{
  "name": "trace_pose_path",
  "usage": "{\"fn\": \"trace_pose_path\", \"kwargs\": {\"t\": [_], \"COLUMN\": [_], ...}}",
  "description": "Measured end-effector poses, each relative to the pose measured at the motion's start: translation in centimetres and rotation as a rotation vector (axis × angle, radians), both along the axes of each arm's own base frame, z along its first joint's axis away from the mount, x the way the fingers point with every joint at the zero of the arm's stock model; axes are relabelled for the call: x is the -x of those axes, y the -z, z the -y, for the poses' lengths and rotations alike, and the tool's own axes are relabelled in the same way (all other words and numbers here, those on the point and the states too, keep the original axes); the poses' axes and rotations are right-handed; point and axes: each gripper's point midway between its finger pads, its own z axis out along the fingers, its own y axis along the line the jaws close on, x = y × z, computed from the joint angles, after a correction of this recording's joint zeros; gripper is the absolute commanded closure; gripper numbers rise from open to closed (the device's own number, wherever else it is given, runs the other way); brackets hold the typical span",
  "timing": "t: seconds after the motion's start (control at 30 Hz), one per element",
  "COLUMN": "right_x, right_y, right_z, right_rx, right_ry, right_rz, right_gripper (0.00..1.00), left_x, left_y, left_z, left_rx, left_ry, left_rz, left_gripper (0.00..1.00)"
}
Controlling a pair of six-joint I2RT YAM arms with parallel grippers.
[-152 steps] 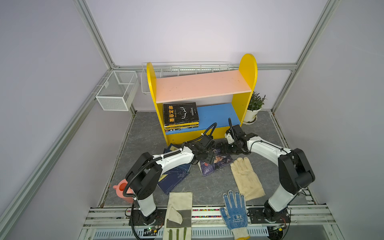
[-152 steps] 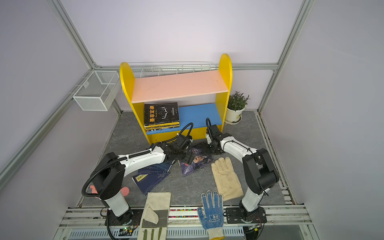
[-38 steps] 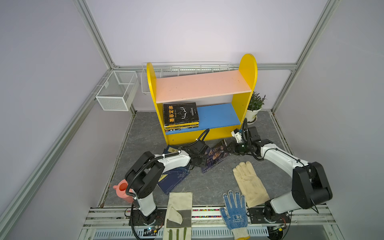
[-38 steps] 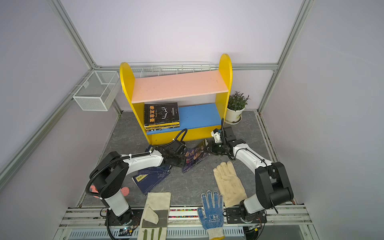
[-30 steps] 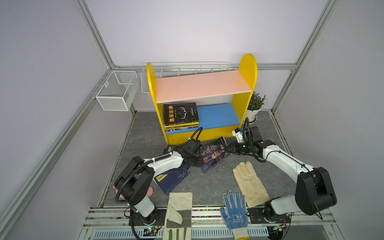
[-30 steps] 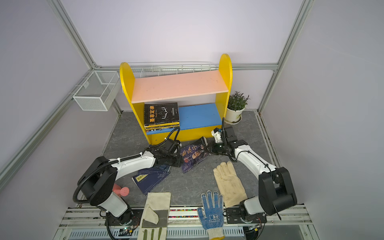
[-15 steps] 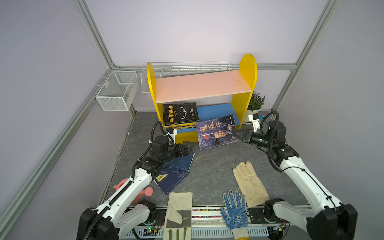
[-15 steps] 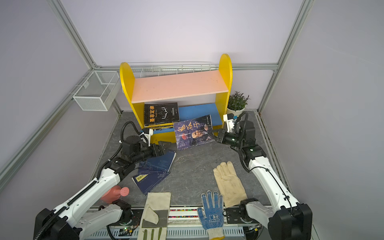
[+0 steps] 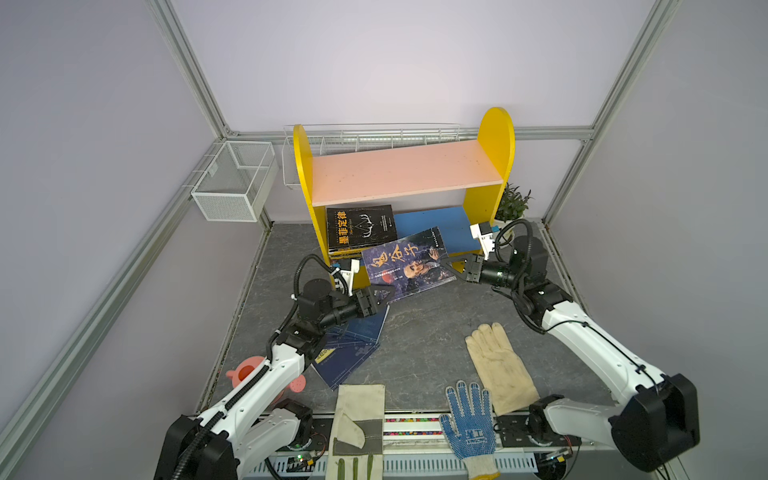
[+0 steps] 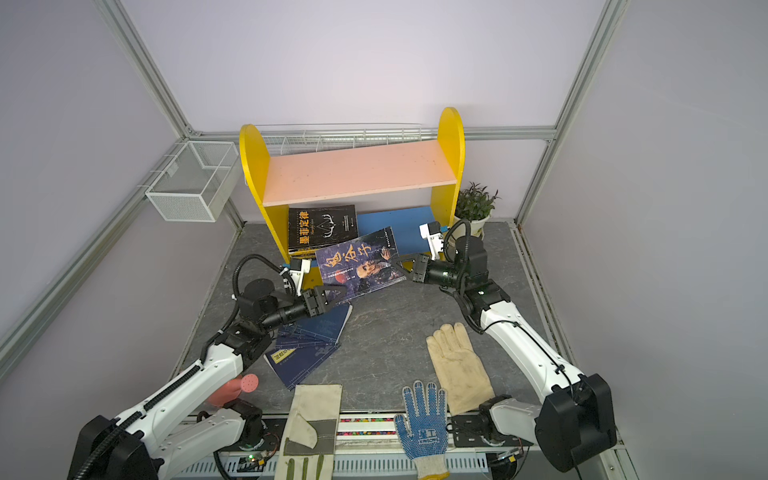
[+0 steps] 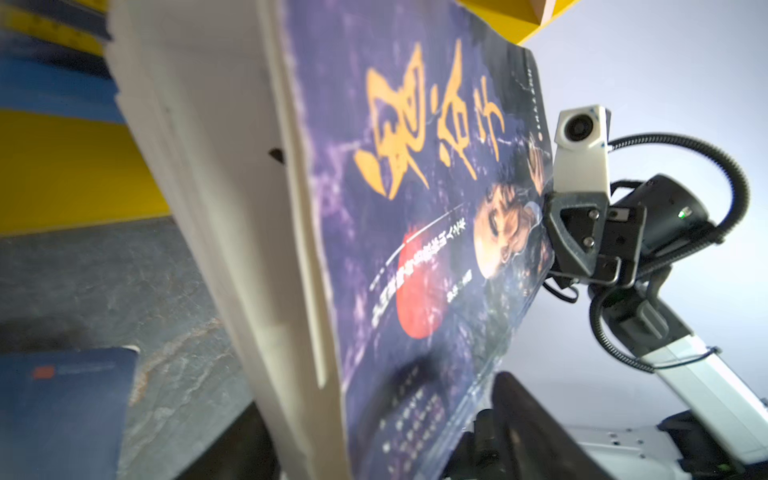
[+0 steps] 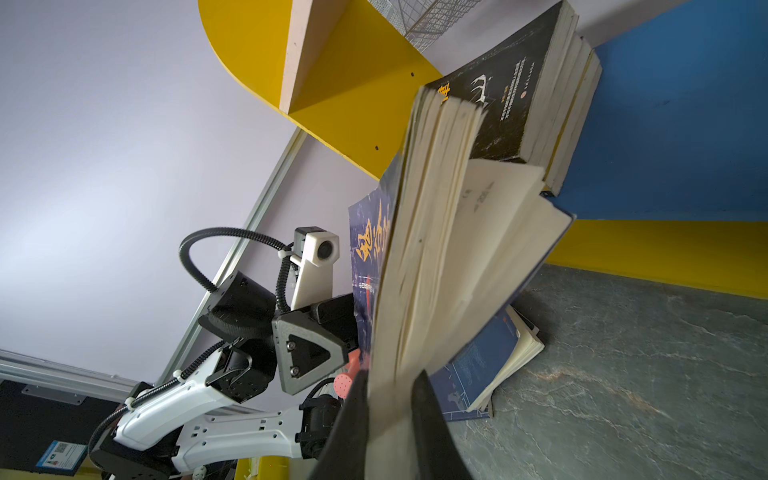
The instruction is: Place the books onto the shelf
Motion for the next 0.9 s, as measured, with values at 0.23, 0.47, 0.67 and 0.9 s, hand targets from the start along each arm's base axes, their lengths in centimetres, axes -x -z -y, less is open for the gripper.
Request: {"fn": "trace_pose_path", "kwargs": {"t": [0.23, 0.47, 0.67, 0.9], "right_x": [-1.4, -3.1, -3.0, -1.7], "right_y": [0.6, 2.7, 3.3, 3.6], "right_z": [0.7, 2.7, 3.1, 1.4], "right_rx": [0.02, 0.095, 0.101, 0.082], "right_ry": [0.082, 0.197, 0.18, 0.068], "right_rz": [-0.005, -0.047, -0.065, -0.073], "right_gripper": [0.45, 0.3, 0.33, 0.39], "left_x": [0.1, 0.4, 0.5, 0.4], "left_y": [-1.4, -2.1, -3.0, -2.7], "left_z": [-0.1, -0.7, -1.4, -1.6], "left_rx": [0.033, 0.037, 0.047, 0.039], "left_ry": [0.008, -0.024, -0.047, -0.054], "left_rz": [0.043, 0.052, 0.077, 0.064], "left_gripper": [1.0, 1.0, 1.0, 1.0]}}
